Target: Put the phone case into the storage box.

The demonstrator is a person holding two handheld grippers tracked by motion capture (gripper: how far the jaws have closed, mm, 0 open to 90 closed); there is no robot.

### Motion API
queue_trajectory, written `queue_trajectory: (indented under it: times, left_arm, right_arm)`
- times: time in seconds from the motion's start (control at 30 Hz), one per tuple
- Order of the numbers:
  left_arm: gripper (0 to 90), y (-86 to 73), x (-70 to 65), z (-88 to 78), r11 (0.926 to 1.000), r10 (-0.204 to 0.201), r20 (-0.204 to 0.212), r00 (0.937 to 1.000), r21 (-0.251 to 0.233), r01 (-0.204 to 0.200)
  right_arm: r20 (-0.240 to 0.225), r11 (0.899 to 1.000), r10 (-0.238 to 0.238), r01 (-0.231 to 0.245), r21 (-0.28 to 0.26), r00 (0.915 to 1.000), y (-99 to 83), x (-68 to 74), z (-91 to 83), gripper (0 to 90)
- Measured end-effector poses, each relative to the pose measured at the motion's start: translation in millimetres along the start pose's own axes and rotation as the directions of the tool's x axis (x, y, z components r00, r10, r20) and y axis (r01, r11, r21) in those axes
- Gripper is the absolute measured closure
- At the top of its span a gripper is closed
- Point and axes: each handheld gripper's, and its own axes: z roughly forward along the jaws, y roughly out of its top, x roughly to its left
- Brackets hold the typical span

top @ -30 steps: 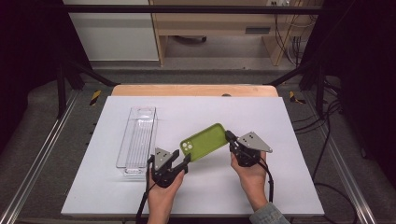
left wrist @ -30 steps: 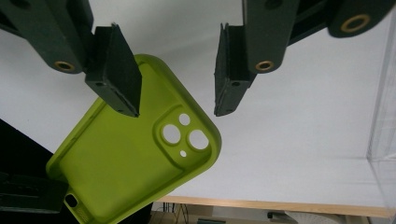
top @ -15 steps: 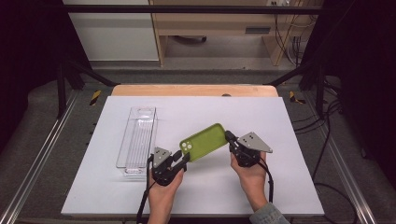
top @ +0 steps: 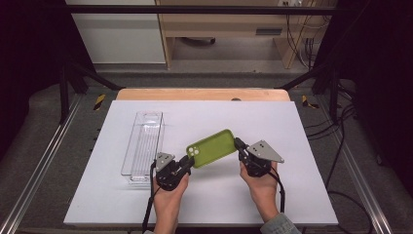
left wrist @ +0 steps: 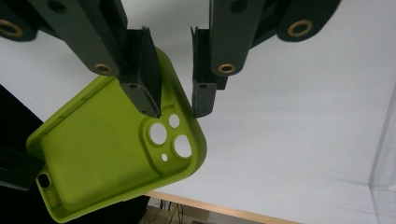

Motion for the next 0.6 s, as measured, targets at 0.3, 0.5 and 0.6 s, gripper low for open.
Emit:
queue_trajectory:
  times: [0.3,0.5,0.6]
  left_arm:
    - [76.2,3.4,0.8,-1.4,0.9997,-0.005,-0.022,0.9997,-0.023,0.005]
    - [78.8,5.4,0.6,-2.0,0.9991,-0.008,-0.049,0.9988,-0.042,0.006]
    - [80.1,6.1,1.3,-2.5,0.9986,-0.010,-0.061,0.9981,-0.052,0.007]
  right_arm:
    - [-0.002,1.000,-0.014,0.014,-0.023,0.9999,1.3,4.2,-4.5,88.2]
    - [-0.005,0.999,-0.024,0.024,-0.038,0.9997,2.2,7.5,-7.3,88.1]
    - [-0.007,0.999,-0.032,0.032,-0.044,0.9995,2.7,9.8,-9.0,88.1]
